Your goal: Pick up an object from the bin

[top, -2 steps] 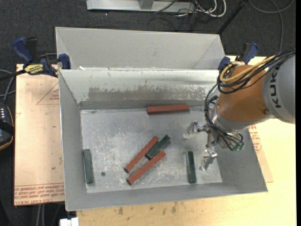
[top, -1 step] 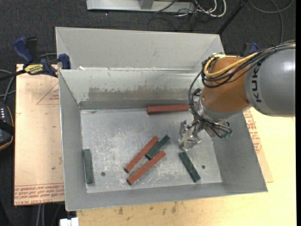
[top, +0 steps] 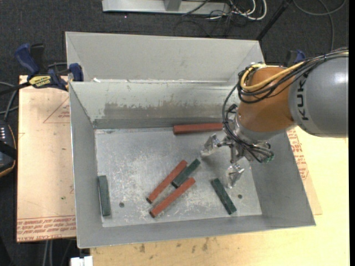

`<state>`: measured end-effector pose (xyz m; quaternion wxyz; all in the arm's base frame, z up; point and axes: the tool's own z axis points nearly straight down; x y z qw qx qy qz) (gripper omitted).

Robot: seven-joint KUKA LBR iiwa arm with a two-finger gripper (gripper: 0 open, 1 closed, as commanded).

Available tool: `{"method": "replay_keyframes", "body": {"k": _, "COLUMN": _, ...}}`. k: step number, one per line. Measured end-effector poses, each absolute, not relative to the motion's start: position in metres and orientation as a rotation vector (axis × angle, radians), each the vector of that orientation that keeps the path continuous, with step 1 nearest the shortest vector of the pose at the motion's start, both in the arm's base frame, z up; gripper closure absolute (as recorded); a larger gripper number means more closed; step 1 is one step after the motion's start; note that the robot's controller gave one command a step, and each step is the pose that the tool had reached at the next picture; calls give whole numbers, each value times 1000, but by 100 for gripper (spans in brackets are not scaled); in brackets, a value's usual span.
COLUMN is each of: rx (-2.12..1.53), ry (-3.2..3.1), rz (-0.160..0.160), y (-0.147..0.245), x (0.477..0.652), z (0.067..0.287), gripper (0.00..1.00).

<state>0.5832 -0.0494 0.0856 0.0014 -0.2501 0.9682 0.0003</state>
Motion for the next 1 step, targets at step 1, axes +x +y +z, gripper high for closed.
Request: {"method": "replay_keyframes", "body": {"k": 1, "rx": -785, "ry": 3039, "rz": 1, "y": -49, "x": 583, "z": 86, "gripper": 0}}
